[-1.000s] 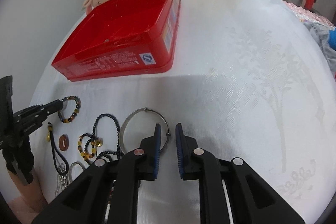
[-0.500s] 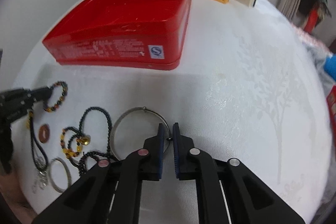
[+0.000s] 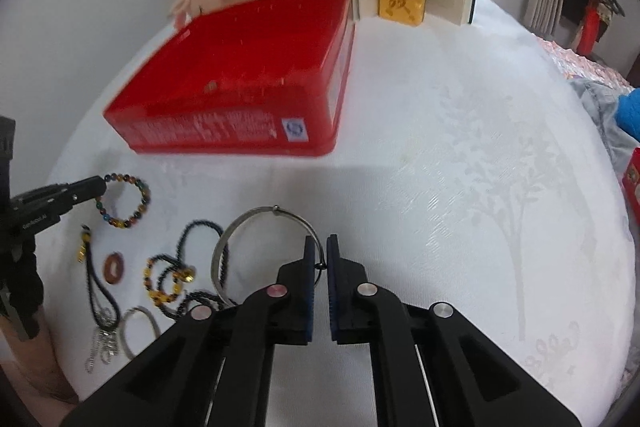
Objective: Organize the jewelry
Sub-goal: 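Carry the bracelet and bangles to the red tin, opening the left tool inside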
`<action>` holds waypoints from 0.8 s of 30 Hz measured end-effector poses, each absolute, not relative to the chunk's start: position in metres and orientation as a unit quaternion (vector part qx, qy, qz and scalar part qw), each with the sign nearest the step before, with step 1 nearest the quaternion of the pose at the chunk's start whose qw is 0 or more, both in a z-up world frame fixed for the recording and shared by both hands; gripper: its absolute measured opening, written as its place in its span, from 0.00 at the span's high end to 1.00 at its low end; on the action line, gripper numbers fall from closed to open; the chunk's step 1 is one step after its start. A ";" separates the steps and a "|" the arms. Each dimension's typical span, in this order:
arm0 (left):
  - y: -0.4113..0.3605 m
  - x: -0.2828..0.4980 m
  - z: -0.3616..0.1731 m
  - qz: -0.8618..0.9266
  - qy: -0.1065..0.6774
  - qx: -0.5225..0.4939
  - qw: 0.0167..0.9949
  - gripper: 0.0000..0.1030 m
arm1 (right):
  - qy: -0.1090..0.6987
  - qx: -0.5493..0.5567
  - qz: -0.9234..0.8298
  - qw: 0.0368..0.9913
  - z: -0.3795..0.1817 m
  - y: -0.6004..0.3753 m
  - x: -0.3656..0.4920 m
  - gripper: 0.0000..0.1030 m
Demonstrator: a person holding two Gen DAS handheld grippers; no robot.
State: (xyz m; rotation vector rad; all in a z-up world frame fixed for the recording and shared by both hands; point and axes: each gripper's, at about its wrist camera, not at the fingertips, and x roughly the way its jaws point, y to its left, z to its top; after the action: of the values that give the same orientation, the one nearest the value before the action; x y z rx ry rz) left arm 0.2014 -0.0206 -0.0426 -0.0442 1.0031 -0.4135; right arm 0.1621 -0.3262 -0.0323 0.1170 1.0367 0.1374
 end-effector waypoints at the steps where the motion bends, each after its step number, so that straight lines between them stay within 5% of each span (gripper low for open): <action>1: -0.020 0.200 -0.038 -0.197 0.472 -0.024 0.859 0.94 | 0.490 0.059 0.068 0.867 -0.028 -0.328 0.162 0.95; 24: -0.036 0.217 0.076 -0.229 0.378 -0.033 0.897 0.94 | 0.431 0.069 0.102 0.894 0.044 -0.312 0.214 0.95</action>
State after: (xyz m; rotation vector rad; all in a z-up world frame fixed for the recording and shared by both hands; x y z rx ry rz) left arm 0.2167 -0.0359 0.0761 -0.0686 0.7828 -0.4742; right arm 0.2139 -0.3116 0.0439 0.1429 0.8936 0.2113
